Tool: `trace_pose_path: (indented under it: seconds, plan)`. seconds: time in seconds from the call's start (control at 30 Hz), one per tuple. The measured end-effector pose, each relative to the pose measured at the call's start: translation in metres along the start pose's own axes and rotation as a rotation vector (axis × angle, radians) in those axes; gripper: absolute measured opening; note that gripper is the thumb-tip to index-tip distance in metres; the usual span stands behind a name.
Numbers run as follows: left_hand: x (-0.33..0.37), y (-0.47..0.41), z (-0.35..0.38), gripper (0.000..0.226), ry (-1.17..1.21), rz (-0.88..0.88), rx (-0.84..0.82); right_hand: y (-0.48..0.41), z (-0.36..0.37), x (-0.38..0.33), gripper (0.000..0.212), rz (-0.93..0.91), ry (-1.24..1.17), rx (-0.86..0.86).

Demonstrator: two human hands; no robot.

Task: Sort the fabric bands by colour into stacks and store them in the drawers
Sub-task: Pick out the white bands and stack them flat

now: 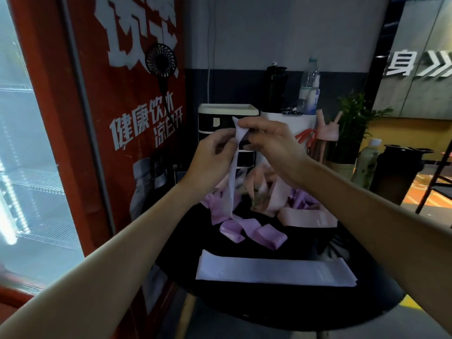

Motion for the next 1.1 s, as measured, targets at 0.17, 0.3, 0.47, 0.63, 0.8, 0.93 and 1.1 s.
trace_pose_path:
  seconds: [0.17,0.3,0.47,0.63,0.8,0.93,1.1]
  plan:
    - [0.013,0.008,-0.004,0.018,-0.029,-0.013,0.080,0.025,0.005,-0.007,0.043,-0.031,-0.014,-0.073]
    - [0.018,0.011,-0.016,0.018,-0.040,-0.044,0.195,0.039,-0.004,-0.013,0.043,-0.033,-0.014,-0.041]
    - [0.030,0.008,-0.019,0.020,0.036,-0.069,0.211,0.048,-0.025,-0.014,0.044,-0.037,0.122,0.115]
    - [0.046,0.000,-0.016,0.022,0.094,-0.065,0.179,0.054,-0.020,-0.008,0.047,0.030,0.159,0.075]
    - [0.057,-0.004,-0.011,0.021,0.078,-0.026,0.141,0.058,-0.015,-0.009,0.014,0.037,0.169,0.075]
    - [0.061,-0.002,-0.010,0.017,0.058,0.010,0.117,0.058,-0.012,-0.012,0.019,0.056,0.059,0.046]
    - [0.060,0.005,-0.004,0.010,0.085,0.019,0.103,0.053,-0.020,-0.023,0.021,0.019,0.076,0.083]
Point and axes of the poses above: each hand's wrist, its own y-axis away from the middle knuckle, its own z-axis out of the palm, x = y × z, the point moved 9 cm from there along -y, towards the middle knuckle, and after that the axes turned 13 degrees about z, right-handed, at the moved point
